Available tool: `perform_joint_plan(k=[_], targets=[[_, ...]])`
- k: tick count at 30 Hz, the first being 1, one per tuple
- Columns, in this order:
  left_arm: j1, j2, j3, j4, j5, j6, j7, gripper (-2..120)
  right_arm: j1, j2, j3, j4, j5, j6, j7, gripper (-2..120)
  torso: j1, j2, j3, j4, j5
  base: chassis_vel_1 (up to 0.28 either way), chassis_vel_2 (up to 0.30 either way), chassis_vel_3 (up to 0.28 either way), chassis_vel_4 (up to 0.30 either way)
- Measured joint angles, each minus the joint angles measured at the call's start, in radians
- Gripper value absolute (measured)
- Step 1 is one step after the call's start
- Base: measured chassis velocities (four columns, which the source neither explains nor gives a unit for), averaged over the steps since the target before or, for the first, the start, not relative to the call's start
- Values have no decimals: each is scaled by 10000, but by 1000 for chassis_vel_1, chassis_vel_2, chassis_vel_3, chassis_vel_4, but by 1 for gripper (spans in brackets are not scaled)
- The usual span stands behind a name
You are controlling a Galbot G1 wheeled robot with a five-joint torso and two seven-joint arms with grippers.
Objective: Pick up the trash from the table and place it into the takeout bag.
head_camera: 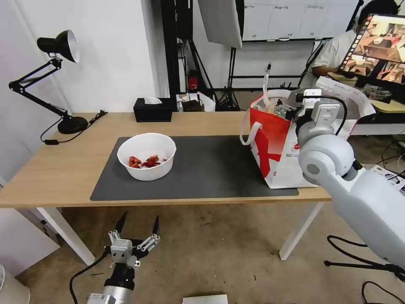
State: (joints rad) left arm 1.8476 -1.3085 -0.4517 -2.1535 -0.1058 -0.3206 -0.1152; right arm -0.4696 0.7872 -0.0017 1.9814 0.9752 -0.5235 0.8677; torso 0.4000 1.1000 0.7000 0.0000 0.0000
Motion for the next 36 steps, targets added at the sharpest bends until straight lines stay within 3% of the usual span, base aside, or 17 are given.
perform_joint_plan(k=[10, 20, 36], targets=[[2, 1, 16, -17, -16, 10, 0, 100, 57, -217, 73, 138, 79, -153, 24, 100, 0, 0, 0, 0, 0, 0, 0, 0, 0], [8, -11, 78, -50, 35, 34, 1, 100, 308, -567, 381, 475, 2219, -601, 1105, 100, 0, 0, 0, 0, 0, 0, 0, 0, 0], [98, -3, 51, -157, 64, 48, 2, 100, 458, -631, 409, 490, 2697, -610, 1340, 100, -1, 0, 0, -1, 0, 0, 0, 0, 0]])
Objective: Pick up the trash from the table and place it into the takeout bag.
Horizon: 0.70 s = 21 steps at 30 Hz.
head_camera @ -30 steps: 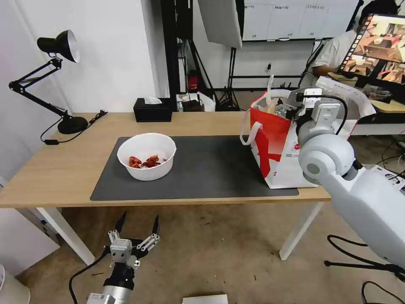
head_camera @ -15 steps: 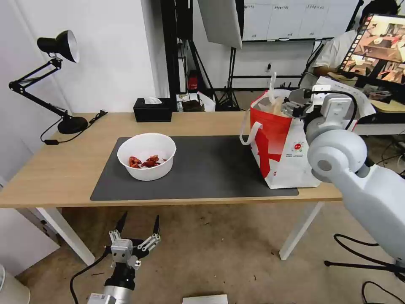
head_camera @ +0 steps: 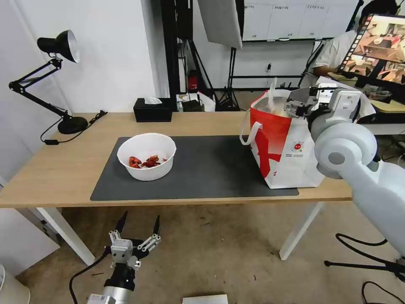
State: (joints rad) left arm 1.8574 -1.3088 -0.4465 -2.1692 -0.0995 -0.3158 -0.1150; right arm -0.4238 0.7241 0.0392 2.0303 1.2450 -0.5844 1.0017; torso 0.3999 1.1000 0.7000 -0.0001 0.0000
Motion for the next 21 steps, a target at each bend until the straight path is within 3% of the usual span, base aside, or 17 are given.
perform_joint_plan(k=[21], targets=[[19, -36, -7, -74, 38, 1, 4, 100, -533, -25, 320, 237, -635, 375, -477, 100, 0, 0, 0, 0, 0, 0, 0, 0, 0]])
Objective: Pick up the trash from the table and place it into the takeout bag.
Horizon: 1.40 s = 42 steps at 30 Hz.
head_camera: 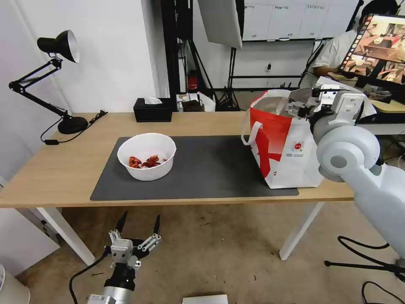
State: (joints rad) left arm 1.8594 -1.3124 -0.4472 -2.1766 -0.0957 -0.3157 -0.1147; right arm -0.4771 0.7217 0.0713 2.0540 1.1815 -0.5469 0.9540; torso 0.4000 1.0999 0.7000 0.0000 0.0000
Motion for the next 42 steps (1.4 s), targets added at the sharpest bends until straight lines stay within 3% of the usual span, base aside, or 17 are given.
perform_joint_plan(k=[5, 12, 18, 27, 33, 36, 42], targets=[[0, 2, -12, -49, -3, 0, 0, 100, -208, -13, 148, 157, -78, 583, -578, 100, 0, 0, 0, 0, 0, 0, 0, 0, 0], [2, -22, -9, -111, -9, -16, 1, 100, -1386, -236, 694, 806, -872, 2578, -3159, 100, 0, 1, 0, 1, -1, 0, 0, 0, 0], [-11, -19, 20, -131, -12, -34, 4, 100, -2890, -475, 1221, 1361, -1669, 3637, -4391, 100, 0, 0, 0, -1, 0, 0, 0, 0, 0], [-59, -35, 119, -216, 13, -80, 9, 100, -4728, -514, 1673, 2136, -2821, 5097, -4917, 100, -1, 1, -1, 0, -1, 0, 0, 0, 0], [-57, -25, 105, -304, 8, -139, 9, 100, -6397, -267, 2040, 2226, -4225, 6219, -5833, 100, -1, 1, -1, 1, -1, 0, 0, 0, 0], [-52, 16, 88, -349, -21, -187, 10, 100, -7700, 139, 2245, 2174, -4990, 6869, -6241, 100, -1, 1, -1, -1, -1, 0, 0, 0, 0], [-85, 117, 85, -361, -84, -204, 8, 100, -9340, 808, 2747, 2096, -5794, 7304, -6629, 100, -1, 0, 0, 0, 0, 0, 0, 0, 0]])
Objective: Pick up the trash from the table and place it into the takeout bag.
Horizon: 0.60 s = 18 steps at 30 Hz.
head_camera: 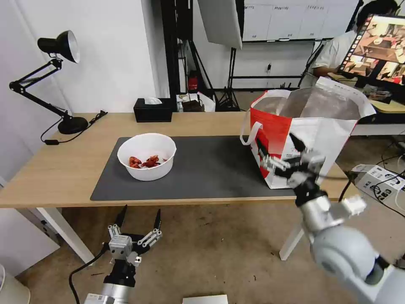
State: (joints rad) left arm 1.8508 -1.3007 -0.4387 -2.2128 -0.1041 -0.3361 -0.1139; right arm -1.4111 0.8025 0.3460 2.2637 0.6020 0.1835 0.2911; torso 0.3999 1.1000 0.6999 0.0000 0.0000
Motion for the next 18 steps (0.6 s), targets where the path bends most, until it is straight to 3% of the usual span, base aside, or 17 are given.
perform_joint_plan(k=[7, 18], targets=[[-123, 110, 76, 38, -76, -6, 0, 100, -1666, 705, 336, 47, -813, 220, -247, 100, 0, 0, 0, 0, -1, 0, 0, 0, 0], [-242, 234, 89, 82, -206, -6, 0, 100, -2464, 1164, 349, 22, -1165, 134, -197, 100, 2, 0, 0, 0, -1, 0, 0, 0, 0]])
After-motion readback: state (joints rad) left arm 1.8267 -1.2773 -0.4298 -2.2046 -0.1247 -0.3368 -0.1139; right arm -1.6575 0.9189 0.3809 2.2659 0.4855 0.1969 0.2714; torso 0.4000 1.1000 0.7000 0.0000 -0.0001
